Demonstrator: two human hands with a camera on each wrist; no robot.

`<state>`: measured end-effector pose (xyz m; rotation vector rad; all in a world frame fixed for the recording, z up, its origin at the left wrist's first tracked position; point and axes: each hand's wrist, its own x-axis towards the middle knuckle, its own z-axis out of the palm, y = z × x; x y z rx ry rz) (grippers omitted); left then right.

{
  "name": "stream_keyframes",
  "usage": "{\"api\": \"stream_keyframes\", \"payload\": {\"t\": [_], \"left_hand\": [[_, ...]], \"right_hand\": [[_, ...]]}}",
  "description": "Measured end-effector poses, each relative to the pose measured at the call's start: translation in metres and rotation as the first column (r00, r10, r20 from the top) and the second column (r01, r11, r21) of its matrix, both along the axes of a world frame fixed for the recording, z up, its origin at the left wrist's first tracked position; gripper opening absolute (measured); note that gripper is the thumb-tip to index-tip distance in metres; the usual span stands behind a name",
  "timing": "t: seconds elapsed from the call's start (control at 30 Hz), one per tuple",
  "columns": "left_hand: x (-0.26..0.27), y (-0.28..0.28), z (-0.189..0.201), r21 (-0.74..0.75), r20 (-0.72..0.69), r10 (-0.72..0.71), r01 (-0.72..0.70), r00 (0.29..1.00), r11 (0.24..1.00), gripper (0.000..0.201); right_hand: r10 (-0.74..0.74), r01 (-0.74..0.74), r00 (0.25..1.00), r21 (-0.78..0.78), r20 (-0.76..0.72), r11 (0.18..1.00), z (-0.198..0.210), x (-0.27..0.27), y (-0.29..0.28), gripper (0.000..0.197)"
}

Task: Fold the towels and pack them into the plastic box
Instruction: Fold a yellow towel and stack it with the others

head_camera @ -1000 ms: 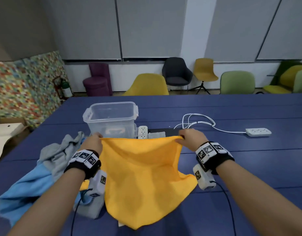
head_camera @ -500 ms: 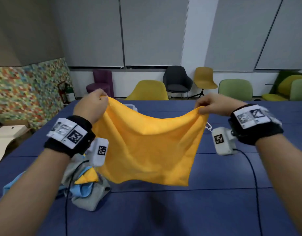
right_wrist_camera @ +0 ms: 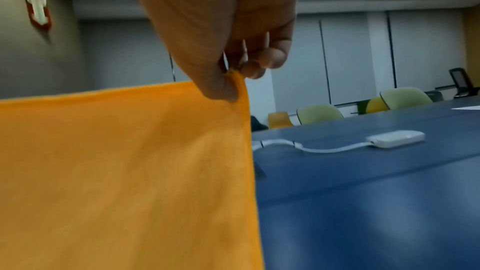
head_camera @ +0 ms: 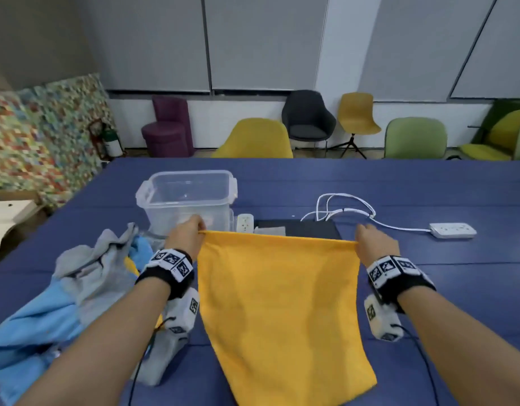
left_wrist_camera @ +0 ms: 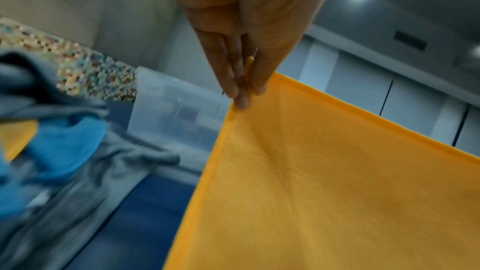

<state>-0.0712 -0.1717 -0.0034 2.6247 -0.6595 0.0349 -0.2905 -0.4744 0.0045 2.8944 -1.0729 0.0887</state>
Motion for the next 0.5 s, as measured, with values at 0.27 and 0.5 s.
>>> {"api": "stream_keyframes", "payload": {"t": [0.27, 0.5], "left_hand": [[-0.078, 0.064, -0.125, 0.185, -0.174, -0.459, 0.486, 0.871, 0.854, 0.017], [-0.127, 0.065, -0.166, 0.473, -0.176, -0.485, 0.506, 0.857, 0.721, 0.061]], "right_hand": [[0.255, -0.107, 0.736, 0.264, -0.628, 0.959, -0.104, -0.068, 0.021, 0.029], [0.348, -0.13, 0.599, 0.341, -0.721, 0.931, -0.124, -0.086, 0.047, 0.035]]}}
